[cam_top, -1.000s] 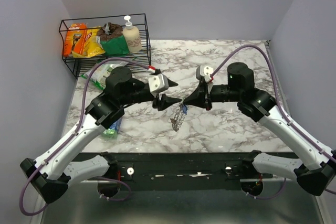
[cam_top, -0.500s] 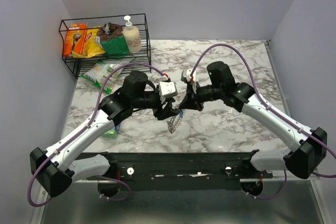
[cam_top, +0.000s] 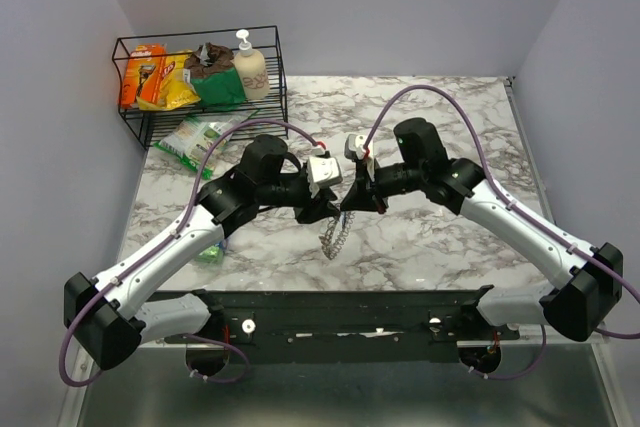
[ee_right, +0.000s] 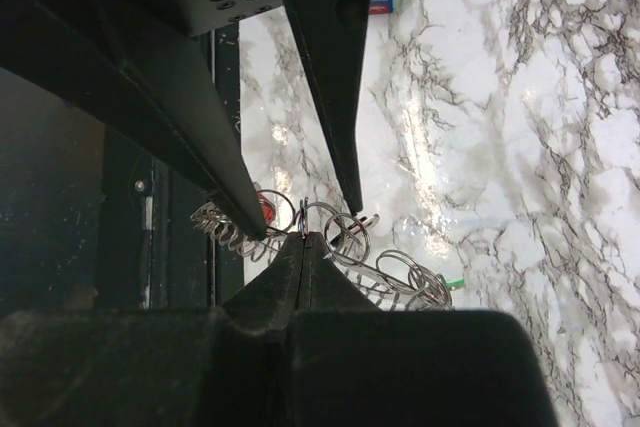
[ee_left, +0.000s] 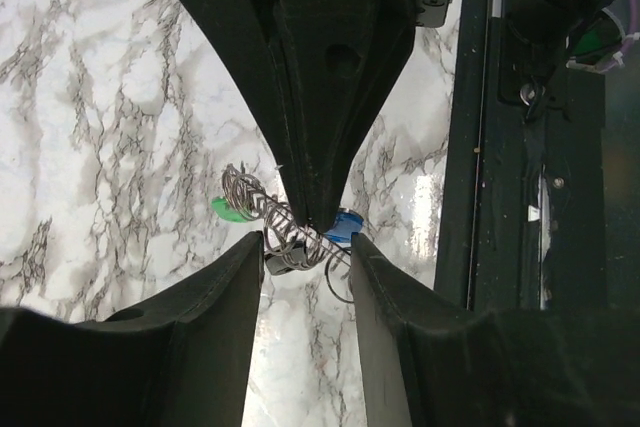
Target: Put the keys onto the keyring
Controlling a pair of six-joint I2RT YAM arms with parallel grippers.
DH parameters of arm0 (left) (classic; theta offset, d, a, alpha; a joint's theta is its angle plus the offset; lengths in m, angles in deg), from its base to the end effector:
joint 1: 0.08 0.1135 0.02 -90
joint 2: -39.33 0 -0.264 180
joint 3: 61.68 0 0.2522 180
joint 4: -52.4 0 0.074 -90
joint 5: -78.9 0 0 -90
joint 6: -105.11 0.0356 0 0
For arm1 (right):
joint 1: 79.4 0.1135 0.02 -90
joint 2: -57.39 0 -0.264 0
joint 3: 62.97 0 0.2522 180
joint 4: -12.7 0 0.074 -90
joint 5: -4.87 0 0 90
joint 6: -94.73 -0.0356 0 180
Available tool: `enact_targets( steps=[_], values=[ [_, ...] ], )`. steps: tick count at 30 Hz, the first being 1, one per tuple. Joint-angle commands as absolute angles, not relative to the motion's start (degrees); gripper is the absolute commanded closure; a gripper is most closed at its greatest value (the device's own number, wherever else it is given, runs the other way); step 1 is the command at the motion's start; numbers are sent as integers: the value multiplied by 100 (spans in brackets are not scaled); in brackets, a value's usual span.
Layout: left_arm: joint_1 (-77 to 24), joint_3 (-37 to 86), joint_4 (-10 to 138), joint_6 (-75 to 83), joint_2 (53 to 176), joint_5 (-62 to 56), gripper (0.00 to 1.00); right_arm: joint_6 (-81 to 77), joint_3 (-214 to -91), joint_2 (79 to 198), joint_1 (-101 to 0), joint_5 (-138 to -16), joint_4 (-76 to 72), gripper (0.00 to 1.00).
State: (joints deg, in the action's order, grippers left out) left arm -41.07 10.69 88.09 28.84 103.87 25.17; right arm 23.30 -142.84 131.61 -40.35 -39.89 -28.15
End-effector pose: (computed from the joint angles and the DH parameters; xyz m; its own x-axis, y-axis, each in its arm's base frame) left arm 0.1727 -0.1780 0.3382 -0.1234 0.3608 -0.9244 0.9810 0.1852 -0.0587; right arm 0.2016 0.1961 0.3353 -0.1396 -0.4020 -0.9049 -0.9902 0.0562 0.1278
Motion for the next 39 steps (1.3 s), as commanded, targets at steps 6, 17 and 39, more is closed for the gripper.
enact_targets(
  steps=[6,17,39],
  values=[
    [-4095,1334,8655,2961,10587,2651,75,2415,-14098,12920,-3985,-3714,-2619,99],
    [-4077,1484,8725,2935,10789,2880,100,2380,-14019,12815,-3985,-3784,-2567,99],
    [-4069,-1548,3050,1125,9172,2379,100,719,-13307,11470,-4196,-5516,-1055,33]
  ],
)
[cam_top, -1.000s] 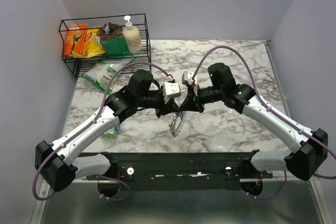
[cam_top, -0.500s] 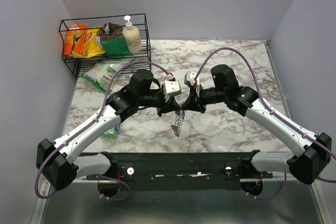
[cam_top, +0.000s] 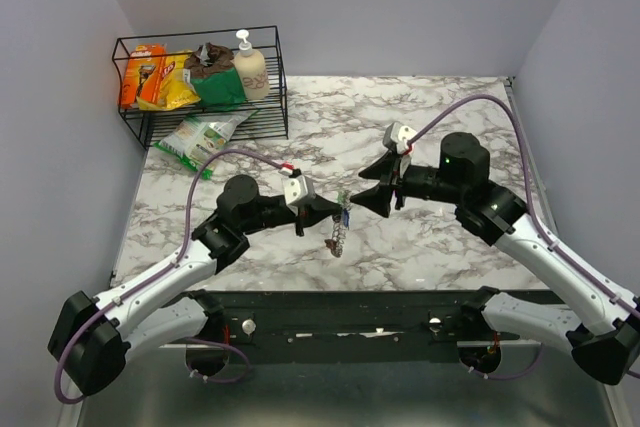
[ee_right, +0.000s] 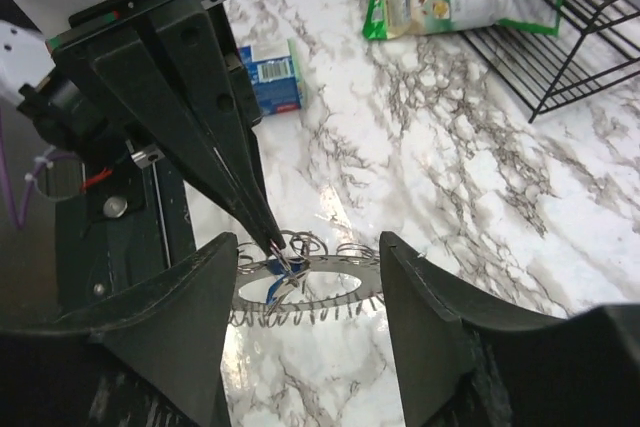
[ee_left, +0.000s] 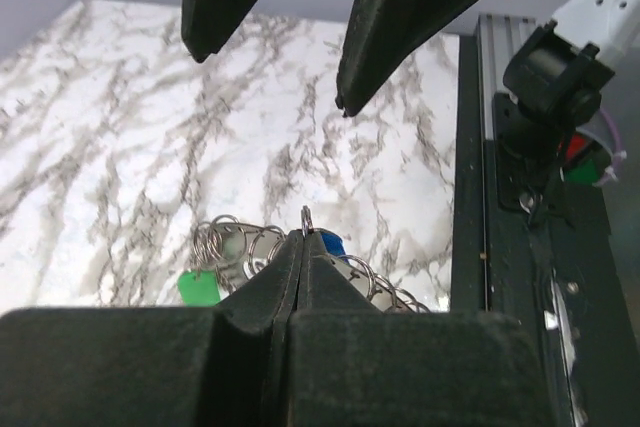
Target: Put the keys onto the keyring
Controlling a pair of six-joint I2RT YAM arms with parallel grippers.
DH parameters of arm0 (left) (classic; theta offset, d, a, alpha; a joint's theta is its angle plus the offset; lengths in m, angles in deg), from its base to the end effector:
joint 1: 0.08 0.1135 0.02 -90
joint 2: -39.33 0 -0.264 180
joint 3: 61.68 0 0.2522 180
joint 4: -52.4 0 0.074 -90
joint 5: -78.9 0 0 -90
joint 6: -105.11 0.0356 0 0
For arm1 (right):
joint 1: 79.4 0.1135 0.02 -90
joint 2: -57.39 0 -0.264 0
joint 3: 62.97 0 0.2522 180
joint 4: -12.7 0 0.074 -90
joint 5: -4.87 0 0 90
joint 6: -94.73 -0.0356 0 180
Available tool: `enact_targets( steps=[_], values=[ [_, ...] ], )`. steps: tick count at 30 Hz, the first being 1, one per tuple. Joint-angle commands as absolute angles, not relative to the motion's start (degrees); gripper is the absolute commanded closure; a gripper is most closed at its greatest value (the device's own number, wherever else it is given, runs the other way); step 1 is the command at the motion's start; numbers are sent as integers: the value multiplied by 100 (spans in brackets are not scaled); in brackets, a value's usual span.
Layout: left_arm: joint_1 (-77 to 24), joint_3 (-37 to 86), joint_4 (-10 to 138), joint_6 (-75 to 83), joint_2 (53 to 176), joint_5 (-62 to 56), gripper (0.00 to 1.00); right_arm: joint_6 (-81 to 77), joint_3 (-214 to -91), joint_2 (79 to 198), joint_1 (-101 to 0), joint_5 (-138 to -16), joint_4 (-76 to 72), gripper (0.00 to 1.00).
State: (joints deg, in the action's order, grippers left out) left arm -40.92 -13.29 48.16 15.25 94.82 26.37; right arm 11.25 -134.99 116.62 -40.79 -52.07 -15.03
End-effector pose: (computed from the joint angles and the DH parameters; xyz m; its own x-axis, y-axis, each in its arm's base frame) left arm 0.1544 -0.1621 0.2948 -0.0354 0.0331 -0.9988 0.9788 0.2030 -0.0279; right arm 0.1686 0.1595 0.3694 -0.0940 -0.1969 -0.9759 -0.9517 0.3056 0.0300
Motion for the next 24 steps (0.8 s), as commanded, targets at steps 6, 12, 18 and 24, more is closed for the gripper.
enact_targets(
  steps=[6,12,18,24],
  values=[
    [-4068,-1821,1865,545,9321,2607,100,631,-13052,11294,-4415,-4866,-844,34],
    [-3990,-2111,457,-79,9496,2897,100,534,-12894,11136,-4512,-4356,-616,43],
    [-3919,-2085,103,-291,9558,3108,100,631,-12832,10960,-4512,-3644,-378,44],
    [-3884,-1997,42,-396,9628,3275,100,561,-12666,10837,-4512,-2888,77,44]
  ],
)
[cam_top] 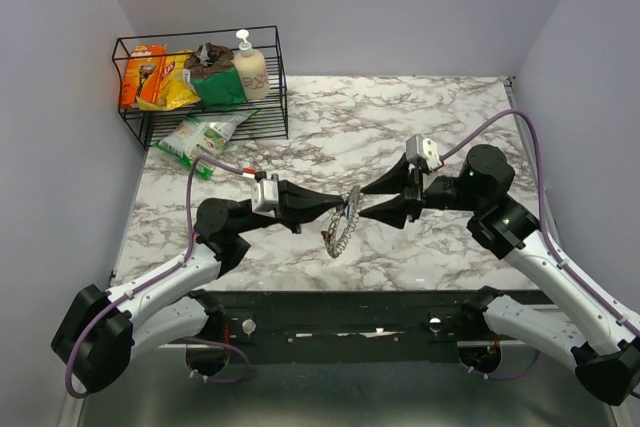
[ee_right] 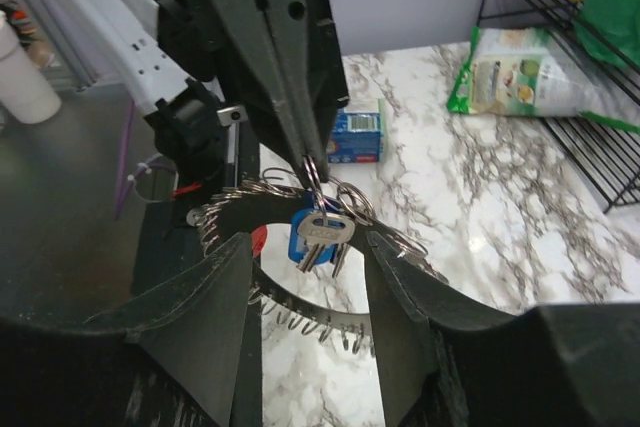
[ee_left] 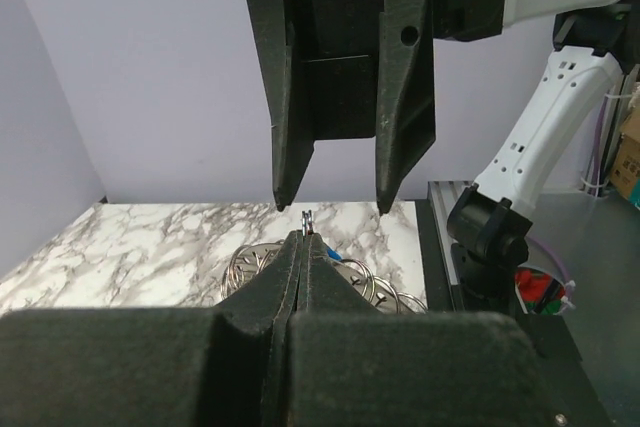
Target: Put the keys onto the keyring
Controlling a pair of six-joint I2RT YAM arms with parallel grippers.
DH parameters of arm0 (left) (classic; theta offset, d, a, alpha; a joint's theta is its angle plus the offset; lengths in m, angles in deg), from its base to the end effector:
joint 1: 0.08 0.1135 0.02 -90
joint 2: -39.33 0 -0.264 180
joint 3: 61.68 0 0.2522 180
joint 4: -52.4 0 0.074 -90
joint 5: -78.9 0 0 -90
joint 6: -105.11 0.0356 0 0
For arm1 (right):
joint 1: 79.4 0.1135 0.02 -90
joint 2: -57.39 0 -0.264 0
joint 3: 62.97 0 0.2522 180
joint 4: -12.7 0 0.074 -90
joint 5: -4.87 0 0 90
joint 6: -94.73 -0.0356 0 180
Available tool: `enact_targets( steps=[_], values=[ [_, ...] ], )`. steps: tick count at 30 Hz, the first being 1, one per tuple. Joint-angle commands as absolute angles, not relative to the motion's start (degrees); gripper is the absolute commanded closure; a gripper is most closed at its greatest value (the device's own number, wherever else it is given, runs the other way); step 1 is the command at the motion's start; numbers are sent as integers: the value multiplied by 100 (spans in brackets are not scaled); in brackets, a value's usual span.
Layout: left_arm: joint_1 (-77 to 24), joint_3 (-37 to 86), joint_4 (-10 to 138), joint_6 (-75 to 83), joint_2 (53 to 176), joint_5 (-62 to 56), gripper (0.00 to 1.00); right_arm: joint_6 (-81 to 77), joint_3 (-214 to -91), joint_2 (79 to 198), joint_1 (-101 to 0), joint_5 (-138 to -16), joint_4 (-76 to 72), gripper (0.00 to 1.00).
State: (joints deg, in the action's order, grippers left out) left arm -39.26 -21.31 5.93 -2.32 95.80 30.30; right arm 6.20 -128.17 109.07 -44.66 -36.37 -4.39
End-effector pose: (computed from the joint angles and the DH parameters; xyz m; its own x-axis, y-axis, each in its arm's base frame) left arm 0.1428 -0.1467 0.3145 0.0995 -0.3709 -0.9233 0.9915 0.1152 0.0606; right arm 0.1481 0.1353 0.3735 -0.0257 -0.0384 -0.9989 -0.9934 0.1131 0.0212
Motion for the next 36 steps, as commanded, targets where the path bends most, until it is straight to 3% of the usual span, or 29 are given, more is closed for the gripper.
enact_targets(
  steps=[1,24,36],
  values=[
    [-3884,-1997,15,-405,9629,3293,100,526,-12639,10828,-4512,-2835,183,44],
    [-3866,-1830,103,-379,9690,3478,100,165,-12569,11285,-4512,-2659,773,70],
    [-3787,-1637,217,-326,9717,3574,100,279,-12375,11198,-4512,-2791,694,92]
  ],
)
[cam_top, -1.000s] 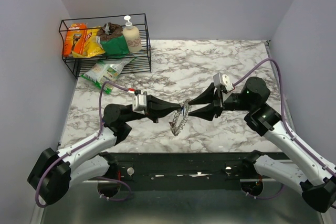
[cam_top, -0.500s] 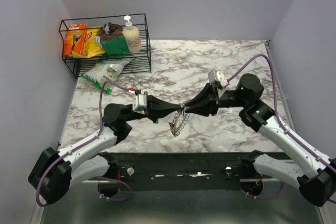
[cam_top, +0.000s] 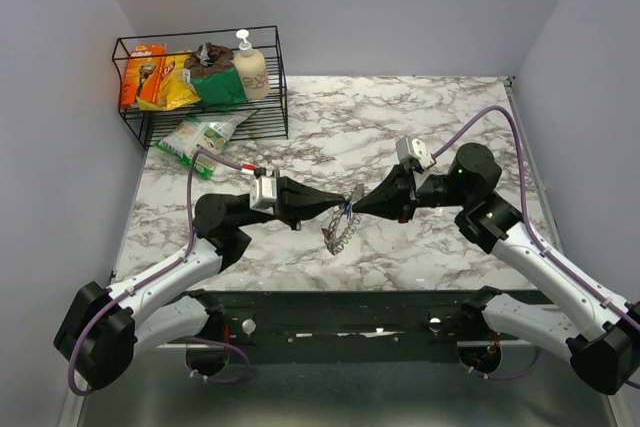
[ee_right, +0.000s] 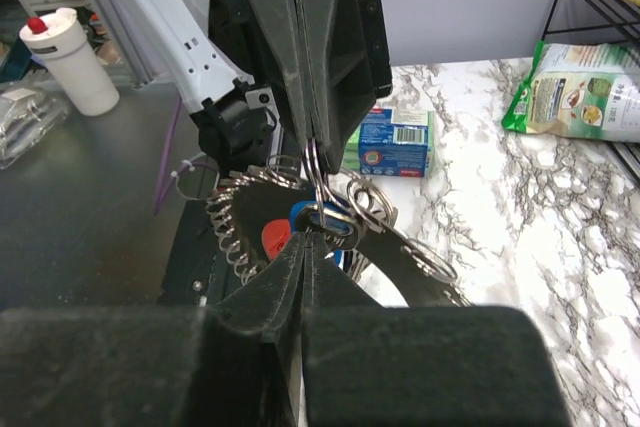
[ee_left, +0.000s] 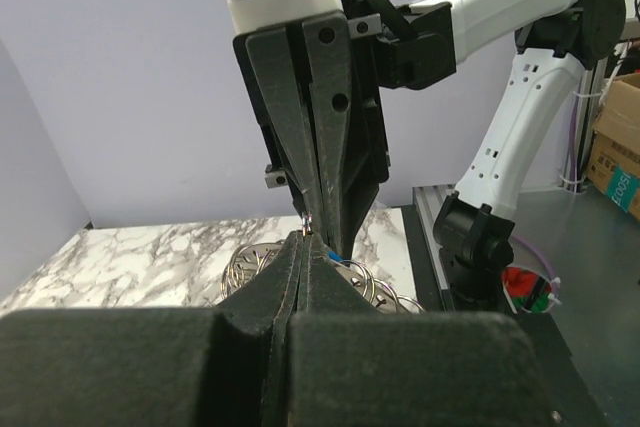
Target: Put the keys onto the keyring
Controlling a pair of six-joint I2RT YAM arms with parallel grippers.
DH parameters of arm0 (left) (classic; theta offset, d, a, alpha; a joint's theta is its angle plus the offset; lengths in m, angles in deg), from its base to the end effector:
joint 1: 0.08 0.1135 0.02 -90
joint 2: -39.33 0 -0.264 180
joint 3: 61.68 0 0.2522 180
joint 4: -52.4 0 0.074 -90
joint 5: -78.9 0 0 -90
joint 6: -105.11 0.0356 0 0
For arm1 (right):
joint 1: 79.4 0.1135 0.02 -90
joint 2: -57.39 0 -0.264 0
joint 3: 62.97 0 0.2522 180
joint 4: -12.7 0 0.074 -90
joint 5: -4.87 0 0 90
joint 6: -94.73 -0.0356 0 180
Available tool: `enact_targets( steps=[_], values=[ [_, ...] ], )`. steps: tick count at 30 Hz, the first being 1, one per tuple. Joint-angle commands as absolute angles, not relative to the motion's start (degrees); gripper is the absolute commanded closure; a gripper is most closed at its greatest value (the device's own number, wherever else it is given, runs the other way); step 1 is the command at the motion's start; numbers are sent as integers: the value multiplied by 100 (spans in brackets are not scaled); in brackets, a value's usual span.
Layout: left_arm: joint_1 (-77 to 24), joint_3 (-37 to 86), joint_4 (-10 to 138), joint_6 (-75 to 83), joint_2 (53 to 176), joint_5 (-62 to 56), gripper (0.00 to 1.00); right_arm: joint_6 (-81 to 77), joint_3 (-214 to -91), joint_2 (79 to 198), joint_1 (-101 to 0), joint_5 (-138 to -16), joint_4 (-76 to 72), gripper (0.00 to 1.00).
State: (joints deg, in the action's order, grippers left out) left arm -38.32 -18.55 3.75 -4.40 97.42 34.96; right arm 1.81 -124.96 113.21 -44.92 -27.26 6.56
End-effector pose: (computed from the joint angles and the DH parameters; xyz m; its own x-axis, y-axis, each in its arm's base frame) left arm 0.1461 -0.1478 0.3273 0.1101 -0.3818 -0.9177 0.9939 0.0495 0.0986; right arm 0.1605 0.1468 0.3591 -0.0505 -0.0018 -0.9987 -0.9979 -0.0410 0.0505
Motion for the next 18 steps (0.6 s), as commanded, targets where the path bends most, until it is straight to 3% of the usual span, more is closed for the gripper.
enact_targets(
  steps=[1,6,14,18],
  values=[
    [-3787,-1628,217,-326,9725,3566,100,279,-12375,11197,-4512,-2800,694,93],
    [-3787,-1575,252,-309,9752,3627,100,288,-12349,11145,-4512,-2940,685,91],
    [-3761,-1549,446,-238,9699,3706,100,402,-12243,10592,-4512,-3431,694,70],
    [-3752,-1540,446,-265,9725,3820,100,420,-12243,10459,-4512,-3512,729,66]
  ],
)
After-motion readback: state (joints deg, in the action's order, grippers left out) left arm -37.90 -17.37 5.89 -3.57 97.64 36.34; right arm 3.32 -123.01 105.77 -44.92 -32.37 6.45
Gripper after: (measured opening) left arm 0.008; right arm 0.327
